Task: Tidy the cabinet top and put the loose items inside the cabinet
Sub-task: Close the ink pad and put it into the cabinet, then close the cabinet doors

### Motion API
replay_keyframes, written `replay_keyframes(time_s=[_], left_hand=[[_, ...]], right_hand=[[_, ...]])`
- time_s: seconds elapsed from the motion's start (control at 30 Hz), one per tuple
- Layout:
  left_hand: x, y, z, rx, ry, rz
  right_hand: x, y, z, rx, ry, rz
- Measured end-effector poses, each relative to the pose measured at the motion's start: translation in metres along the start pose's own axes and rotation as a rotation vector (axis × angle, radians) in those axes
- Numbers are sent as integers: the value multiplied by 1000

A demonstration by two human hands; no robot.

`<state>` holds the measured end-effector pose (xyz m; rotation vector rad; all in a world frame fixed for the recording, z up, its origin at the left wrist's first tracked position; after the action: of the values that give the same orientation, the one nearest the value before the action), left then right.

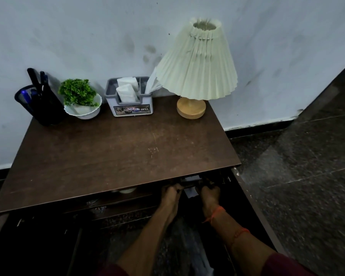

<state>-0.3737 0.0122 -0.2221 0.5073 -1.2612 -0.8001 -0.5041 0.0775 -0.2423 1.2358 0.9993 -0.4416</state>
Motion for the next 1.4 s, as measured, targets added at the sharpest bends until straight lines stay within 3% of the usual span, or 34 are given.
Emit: replay_keyframes(time_s=[0.2, 0.37, 0.47, 0.57, 0.7, 0.83, 0.9, 0.97, 1.03, 1.17, 1.4], left_hand=[[6, 23, 3, -99, 14, 77], [0, 45, -12, -82, -64, 111], [0, 63, -17, -117, -121, 153], [5, 92, -28, -163, -336, 260], [25, 128, -50, -175, -762, 552], [63, 169, -81, -70, -919, 874], [82, 182, -99, 32, -1082, 1015], [101, 186, -120, 150, -1260, 1072], [119, 180, -146, 248, -1365, 1005], [146, 169, -199, 404, -1395, 791], [161, 176, -252, 521, -1470, 691]], right_hand=[[4, 11, 2, -76, -117, -32], [10, 36, -5, -172, 71, -61], [-9, 74, -10, -251, 422, -264], [-25, 121, -7, -352, 680, -508], [-37, 169, 8, -477, 946, -826], [-63, 214, 27, -420, 1124, -1242], [-72, 225, 38, -418, 1194, -1331], [-76, 222, 46, -430, 1297, -1331], [-78, 211, 48, -448, 1383, -1265], [-88, 184, 27, -400, 1505, -1196], [-125, 151, -25, -246, 1570, -1062]])
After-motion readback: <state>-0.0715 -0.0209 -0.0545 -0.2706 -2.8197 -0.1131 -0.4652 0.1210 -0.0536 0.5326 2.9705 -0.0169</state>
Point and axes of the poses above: each hand's wrist, its own y-axis away from the middle knuckle, its own z-axis out of the palm, x = y × z, the point moved 7 cm from there along -y, towards the middle knuckle, and after that the axes turned 1 degree about -z, right-handed, at the moved point
